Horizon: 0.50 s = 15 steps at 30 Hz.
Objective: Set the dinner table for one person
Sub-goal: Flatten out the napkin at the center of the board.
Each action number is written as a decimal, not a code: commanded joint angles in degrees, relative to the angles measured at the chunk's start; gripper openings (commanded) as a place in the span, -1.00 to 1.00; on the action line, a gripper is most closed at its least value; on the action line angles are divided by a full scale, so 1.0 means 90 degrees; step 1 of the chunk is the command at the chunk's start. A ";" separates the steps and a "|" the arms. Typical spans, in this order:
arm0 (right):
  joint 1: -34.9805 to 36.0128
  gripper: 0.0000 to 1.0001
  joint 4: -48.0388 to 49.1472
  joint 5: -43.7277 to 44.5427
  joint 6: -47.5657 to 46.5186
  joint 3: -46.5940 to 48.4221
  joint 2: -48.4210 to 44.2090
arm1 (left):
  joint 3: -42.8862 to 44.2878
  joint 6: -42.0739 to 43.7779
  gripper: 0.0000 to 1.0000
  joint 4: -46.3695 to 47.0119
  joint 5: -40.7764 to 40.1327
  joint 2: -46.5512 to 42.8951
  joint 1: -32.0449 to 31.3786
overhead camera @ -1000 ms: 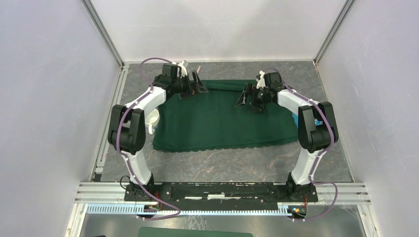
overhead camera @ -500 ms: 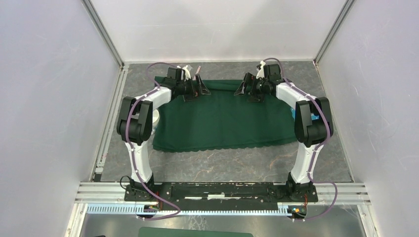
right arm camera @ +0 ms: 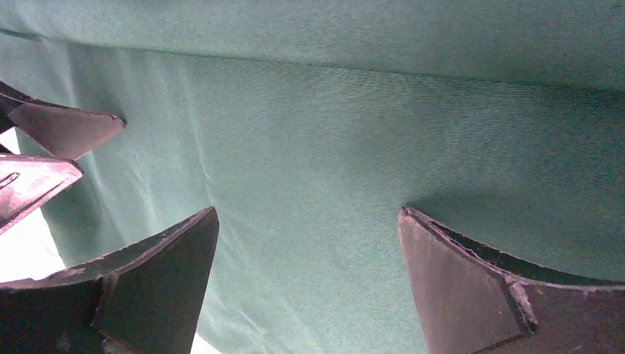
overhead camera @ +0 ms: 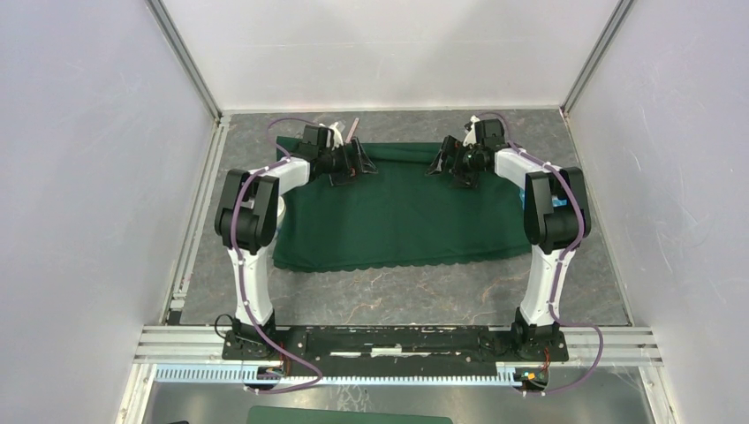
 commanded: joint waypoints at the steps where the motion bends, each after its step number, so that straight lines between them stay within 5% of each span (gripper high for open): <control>1: -0.0085 0.96 -0.0007 0.0122 -0.0212 0.0216 0.0005 | -0.0051 -0.0261 1.00 0.0253 0.0222 0.0050 -0.0119; 15: -0.0091 0.96 -0.0170 0.0067 -0.0377 -0.0271 -0.0275 | -0.0482 -0.0149 1.00 0.0014 0.0422 -0.0219 -0.0351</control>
